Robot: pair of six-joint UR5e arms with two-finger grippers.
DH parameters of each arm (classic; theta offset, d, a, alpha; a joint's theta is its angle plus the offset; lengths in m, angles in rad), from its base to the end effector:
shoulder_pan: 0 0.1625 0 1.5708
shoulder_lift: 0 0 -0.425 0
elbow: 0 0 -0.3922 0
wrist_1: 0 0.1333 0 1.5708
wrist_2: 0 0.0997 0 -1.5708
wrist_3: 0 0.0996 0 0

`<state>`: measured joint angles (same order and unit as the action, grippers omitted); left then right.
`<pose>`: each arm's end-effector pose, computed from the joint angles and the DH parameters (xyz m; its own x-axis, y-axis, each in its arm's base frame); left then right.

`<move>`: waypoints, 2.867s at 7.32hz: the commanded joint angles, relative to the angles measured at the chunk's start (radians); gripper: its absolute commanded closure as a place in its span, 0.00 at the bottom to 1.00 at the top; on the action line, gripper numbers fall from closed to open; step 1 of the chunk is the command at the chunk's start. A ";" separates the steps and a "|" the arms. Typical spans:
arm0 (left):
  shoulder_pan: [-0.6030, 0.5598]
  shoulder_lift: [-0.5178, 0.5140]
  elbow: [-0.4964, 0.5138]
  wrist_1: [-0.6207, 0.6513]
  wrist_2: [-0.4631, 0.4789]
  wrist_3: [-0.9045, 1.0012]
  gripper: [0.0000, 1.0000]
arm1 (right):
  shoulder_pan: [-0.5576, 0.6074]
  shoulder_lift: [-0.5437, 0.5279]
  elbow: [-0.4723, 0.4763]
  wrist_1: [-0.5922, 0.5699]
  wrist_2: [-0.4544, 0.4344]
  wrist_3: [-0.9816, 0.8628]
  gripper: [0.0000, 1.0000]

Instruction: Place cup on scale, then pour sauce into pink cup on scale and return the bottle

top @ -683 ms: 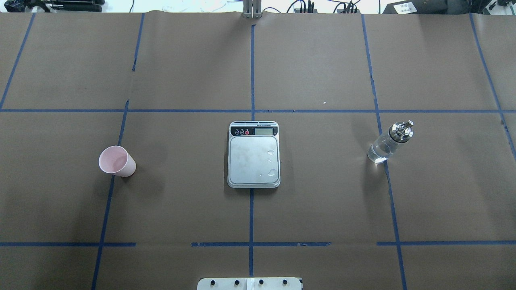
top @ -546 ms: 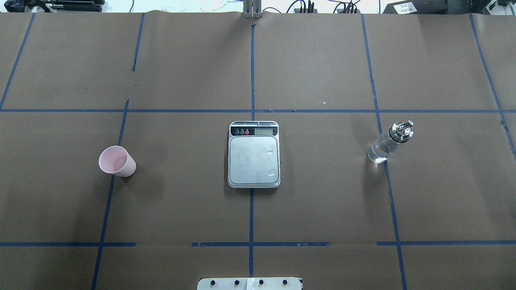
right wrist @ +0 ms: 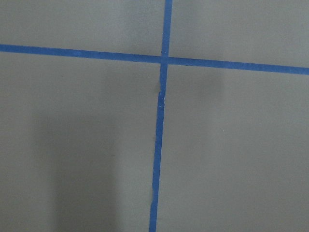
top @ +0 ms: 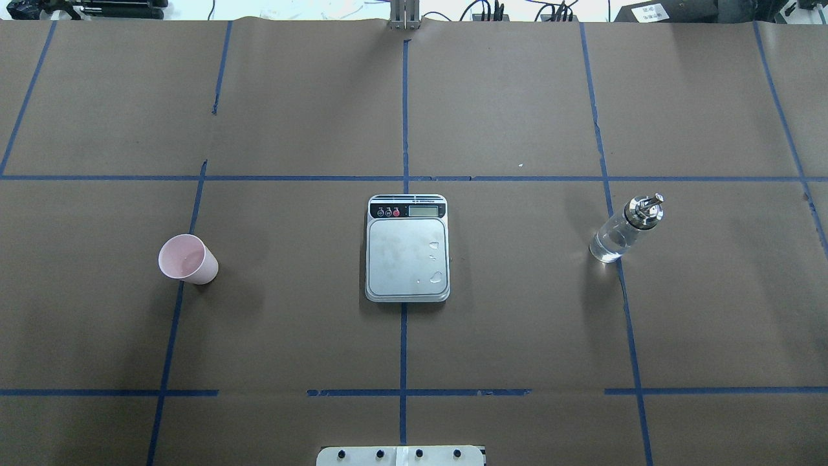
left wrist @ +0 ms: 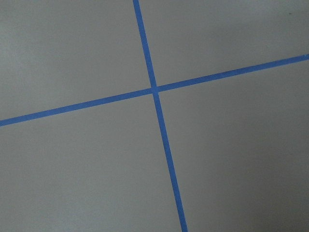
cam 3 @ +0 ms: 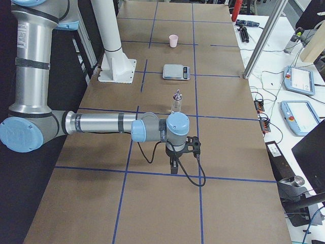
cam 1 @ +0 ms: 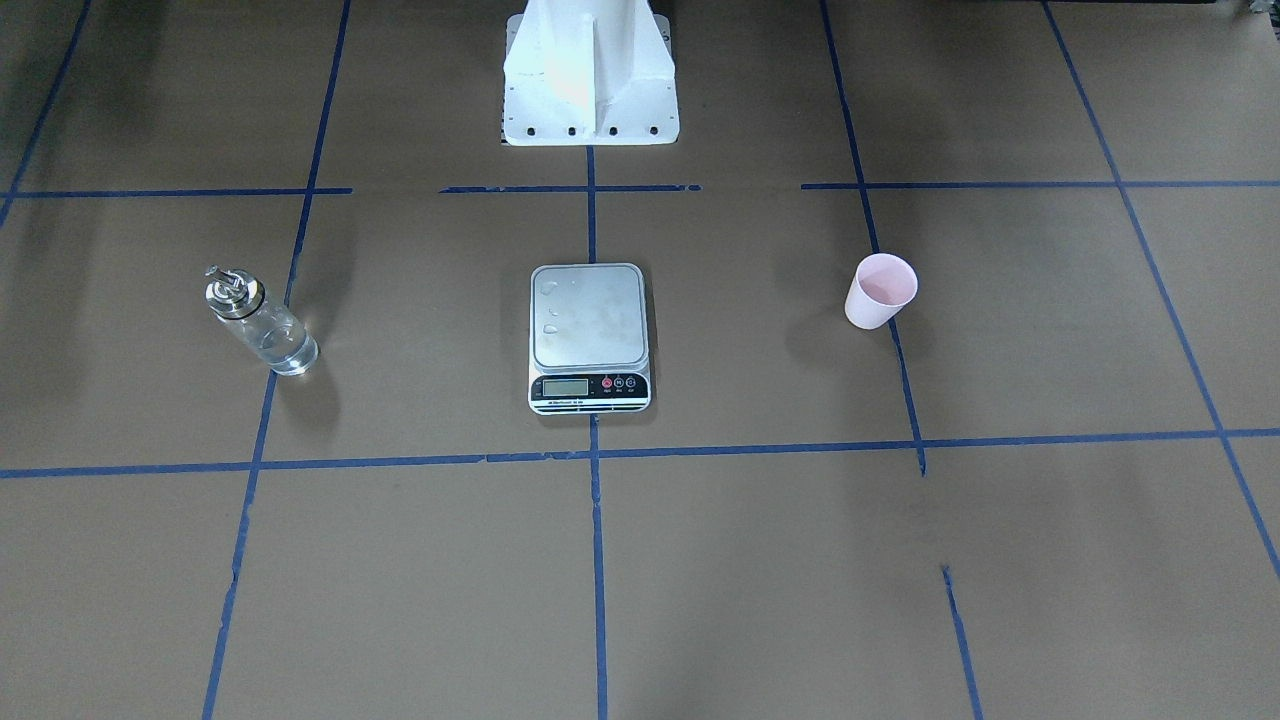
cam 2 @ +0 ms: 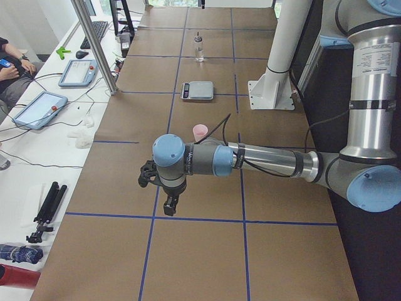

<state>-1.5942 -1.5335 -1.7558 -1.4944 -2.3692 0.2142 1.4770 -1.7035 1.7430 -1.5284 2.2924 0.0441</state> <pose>-0.0731 -0.4749 0.5917 0.6878 0.2459 -0.6829 -0.1258 0.9670 0.2215 0.0259 -0.4455 0.6346 0.7458 -0.0803 0.6613 0.0605 0.9968 0.0527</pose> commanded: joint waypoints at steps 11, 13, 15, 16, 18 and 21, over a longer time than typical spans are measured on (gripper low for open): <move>0.182 -0.036 0.081 -0.998 -0.159 -0.651 0.00 | -0.086 0.064 -0.056 0.392 -0.010 0.129 0.00; 0.409 0.044 -0.095 -0.994 0.072 -0.958 0.00 | -0.086 0.059 -0.054 0.393 -0.008 0.163 0.00; 0.665 0.139 -0.216 -0.989 0.297 -1.222 0.12 | -0.084 0.057 -0.046 0.395 -0.008 0.172 0.00; 0.771 0.151 -0.220 -0.986 0.412 -1.319 0.28 | -0.086 0.057 -0.049 0.395 -0.008 0.175 0.00; 0.902 0.144 -0.220 -0.900 0.560 -1.480 0.49 | -0.084 0.057 -0.045 0.395 -0.008 0.175 0.00; 0.928 0.058 -0.212 -0.770 0.573 -1.490 0.50 | -0.084 0.053 -0.042 0.395 -0.007 0.175 0.00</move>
<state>-0.6726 -1.4397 -1.9698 -2.3229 -1.8072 -1.2705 1.3928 -1.6494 1.6986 -1.1336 2.2845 0.2193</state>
